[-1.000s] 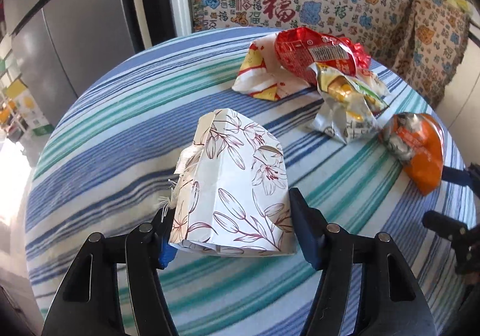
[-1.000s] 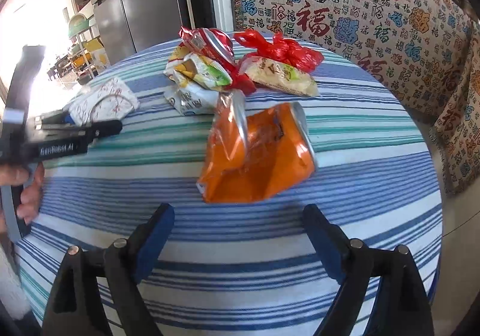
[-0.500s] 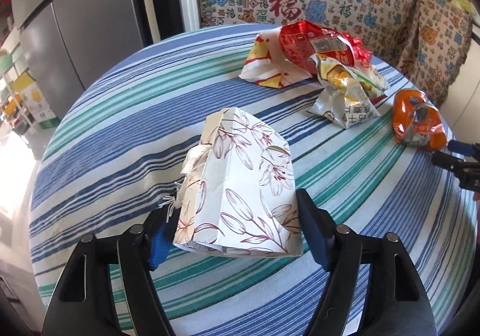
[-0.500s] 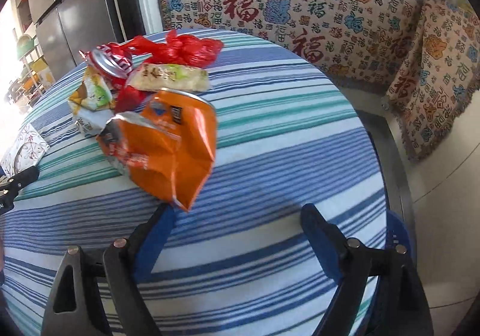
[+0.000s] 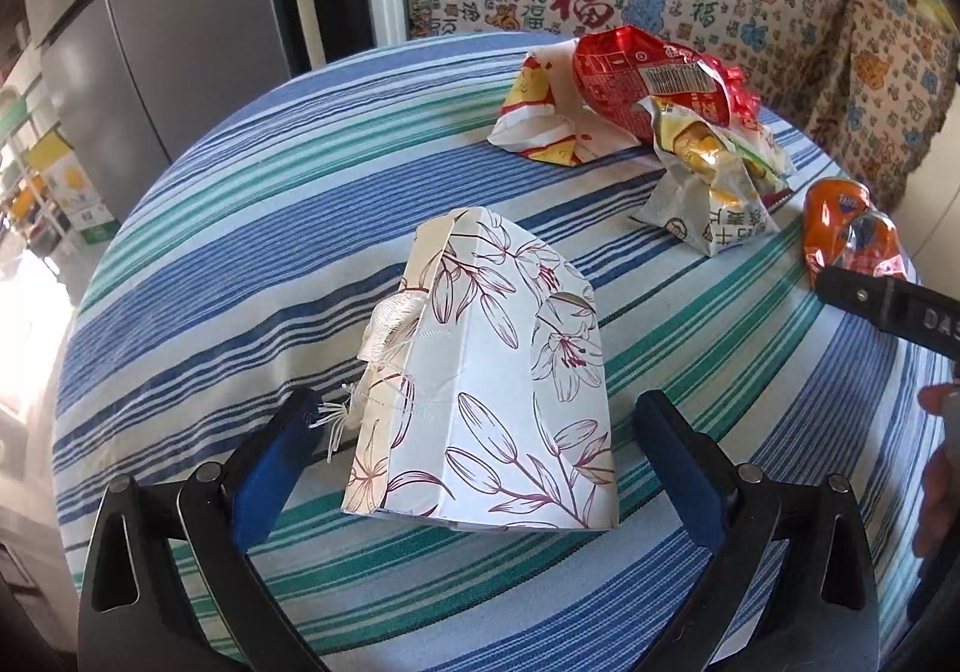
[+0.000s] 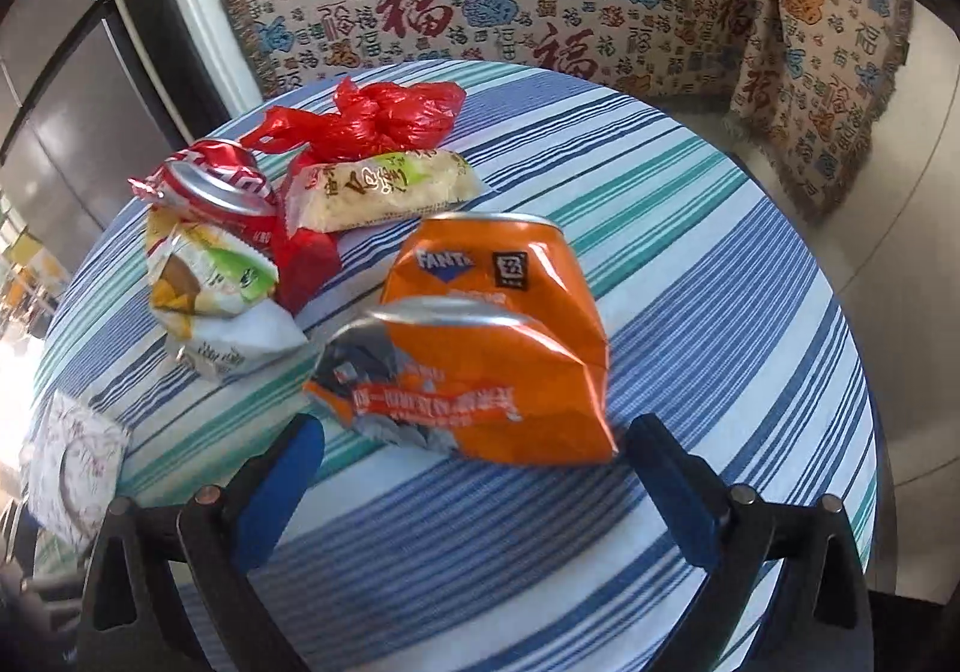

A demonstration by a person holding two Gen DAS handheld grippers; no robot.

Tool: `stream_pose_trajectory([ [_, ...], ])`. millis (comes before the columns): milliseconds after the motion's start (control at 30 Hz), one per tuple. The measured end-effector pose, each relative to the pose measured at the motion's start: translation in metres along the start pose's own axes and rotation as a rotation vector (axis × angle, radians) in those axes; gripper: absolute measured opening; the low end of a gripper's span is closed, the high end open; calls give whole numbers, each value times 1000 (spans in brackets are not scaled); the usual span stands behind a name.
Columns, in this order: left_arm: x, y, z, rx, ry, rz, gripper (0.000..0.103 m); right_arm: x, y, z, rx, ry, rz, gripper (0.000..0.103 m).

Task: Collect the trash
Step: 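Lift the paper bag with the left gripper while the right gripper grasps the Fanta can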

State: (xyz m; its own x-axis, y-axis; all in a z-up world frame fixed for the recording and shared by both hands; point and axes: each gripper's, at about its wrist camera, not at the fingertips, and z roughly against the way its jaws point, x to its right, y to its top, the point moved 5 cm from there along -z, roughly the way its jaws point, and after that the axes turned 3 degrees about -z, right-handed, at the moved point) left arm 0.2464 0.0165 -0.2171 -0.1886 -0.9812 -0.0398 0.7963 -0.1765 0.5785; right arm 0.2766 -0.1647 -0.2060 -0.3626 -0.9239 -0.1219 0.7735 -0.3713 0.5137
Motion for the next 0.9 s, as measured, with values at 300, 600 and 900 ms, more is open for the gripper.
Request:
stream_pose_trajectory([
  [300, 0, 0, 1, -6, -30, -36, 103, 35, 9, -4, 63, -9, 142, 97],
  [600, -1, 6, -3, -6, -44, -53, 103, 44, 19, -11, 51, 70, 262, 103],
  [900, 4, 15, 4, 45, -45, -40, 64, 41, 16, -4, 69, 104, 291, 91],
])
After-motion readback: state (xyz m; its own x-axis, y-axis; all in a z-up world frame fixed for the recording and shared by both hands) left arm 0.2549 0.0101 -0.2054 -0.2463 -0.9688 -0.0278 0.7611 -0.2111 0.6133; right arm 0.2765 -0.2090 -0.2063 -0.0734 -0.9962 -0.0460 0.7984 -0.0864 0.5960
